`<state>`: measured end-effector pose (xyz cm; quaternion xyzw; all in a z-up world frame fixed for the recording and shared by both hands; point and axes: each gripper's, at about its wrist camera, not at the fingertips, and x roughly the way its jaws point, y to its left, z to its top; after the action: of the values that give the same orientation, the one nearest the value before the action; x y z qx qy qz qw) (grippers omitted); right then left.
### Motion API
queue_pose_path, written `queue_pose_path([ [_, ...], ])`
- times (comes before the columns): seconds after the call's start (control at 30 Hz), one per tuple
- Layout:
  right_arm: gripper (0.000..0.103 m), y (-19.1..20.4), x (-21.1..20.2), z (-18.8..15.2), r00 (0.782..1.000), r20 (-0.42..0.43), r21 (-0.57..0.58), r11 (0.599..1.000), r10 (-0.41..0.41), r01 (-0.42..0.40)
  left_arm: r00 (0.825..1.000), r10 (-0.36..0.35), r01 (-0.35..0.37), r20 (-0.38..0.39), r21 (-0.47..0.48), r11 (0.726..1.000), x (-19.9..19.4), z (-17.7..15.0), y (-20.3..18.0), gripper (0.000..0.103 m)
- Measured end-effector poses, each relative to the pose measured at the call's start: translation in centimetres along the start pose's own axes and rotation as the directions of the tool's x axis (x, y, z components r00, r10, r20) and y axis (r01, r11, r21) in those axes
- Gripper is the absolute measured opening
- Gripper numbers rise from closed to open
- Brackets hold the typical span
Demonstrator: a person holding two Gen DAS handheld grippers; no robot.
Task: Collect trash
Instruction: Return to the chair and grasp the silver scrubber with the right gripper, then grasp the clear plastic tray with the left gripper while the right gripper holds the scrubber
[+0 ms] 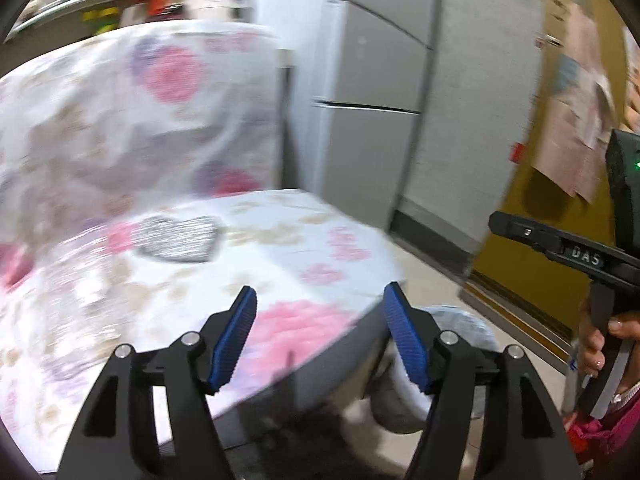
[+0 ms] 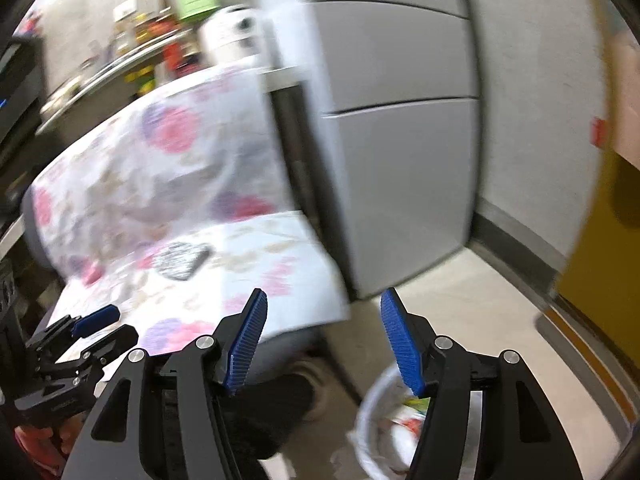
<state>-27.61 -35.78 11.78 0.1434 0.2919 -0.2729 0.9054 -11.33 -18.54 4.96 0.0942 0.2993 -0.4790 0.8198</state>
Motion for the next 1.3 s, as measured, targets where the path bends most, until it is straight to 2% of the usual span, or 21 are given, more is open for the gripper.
queue_pose_path([
  [0.17, 0.062, 6.6, 2.9, 1.2, 0.993, -0.038, -0.116, 0.987, 0.11, -0.114, 0.985, 0.17, -0.168, 0.016, -0.071, 0.983, -3.0, -0.2, 6.1, 0.067],
  [0.3, 0.062, 10.2, 5.2, 1.7, 0.984, -0.073, -0.16, 0.972, 0.165, -0.174, 0.969, 0.246, -0.242, 0.005, -0.158, 0.957, -4.7, -0.8, 10.6, 0.067],
  [0.4, 0.062, 12.6, 7.3, 2.1, 0.977, -0.104, -0.189, 0.961, 0.186, -0.203, 0.945, 0.326, -0.324, -0.025, -0.21, 0.922, -5.6, -1.6, 14.1, 0.067],
  [0.57, 0.063, 15.9, 11.3, 3.0, 0.965, -0.155, -0.221, 0.944, 0.213, -0.244, 0.908, 0.415, -0.412, -0.059, -0.296, 0.862, -6.6, -2.4, 18.8, 0.067],
  [0.7, 0.063, 18.3, 15.1, 3.8, 0.958, -0.191, -0.241, 0.936, 0.215, -0.258, 0.881, 0.465, -0.467, -0.091, -0.329, 0.82, -6.4, -2.7, 21.5, 0.067],
  [0.8, 0.063, 19.9, 19.1, 4.2, 0.957, -0.224, -0.261, 0.935, 0.182, -0.239, 0.86, 0.49, -0.507, -0.142, -0.348, 0.789, -5.2, -3.0, 23.4, 0.067],
  [0.93, 0.07, 21.1, 23.8, 4.2, 0.957, -0.264, -0.287, 0.938, 0.119, -0.196, 0.859, 0.483, -0.509, -0.169, -0.367, 0.778, -3.8, -3.1, 24.7, 0.067],
  [1.1, 0.073, 21.2, 27.2, 4.1, 0.944, -0.318, -0.277, 0.943, 0.09, -0.183, 0.865, 0.473, -0.501, -0.169, -0.364, 0.785, -2.6, -2.6, 25.3, 0.067],
  [1.27, 0.075, 21.6, 29.6, 3.0, 0.908, -0.411, -0.281, 0.935, 0.084, -0.214, 0.872, 0.457, -0.489, -0.177, -0.364, 0.793, -1.9, -2.7, 25.2, 0.067],
  [1.3, 0.074, 21.6, 29.5, 3.0, 0.909, -0.407, -0.281, 0.936, 0.085, -0.213, 0.872, 0.454, -0.488, -0.181, -0.364, 0.793, -1.9, -2.9, 25.1, 0.067],
])
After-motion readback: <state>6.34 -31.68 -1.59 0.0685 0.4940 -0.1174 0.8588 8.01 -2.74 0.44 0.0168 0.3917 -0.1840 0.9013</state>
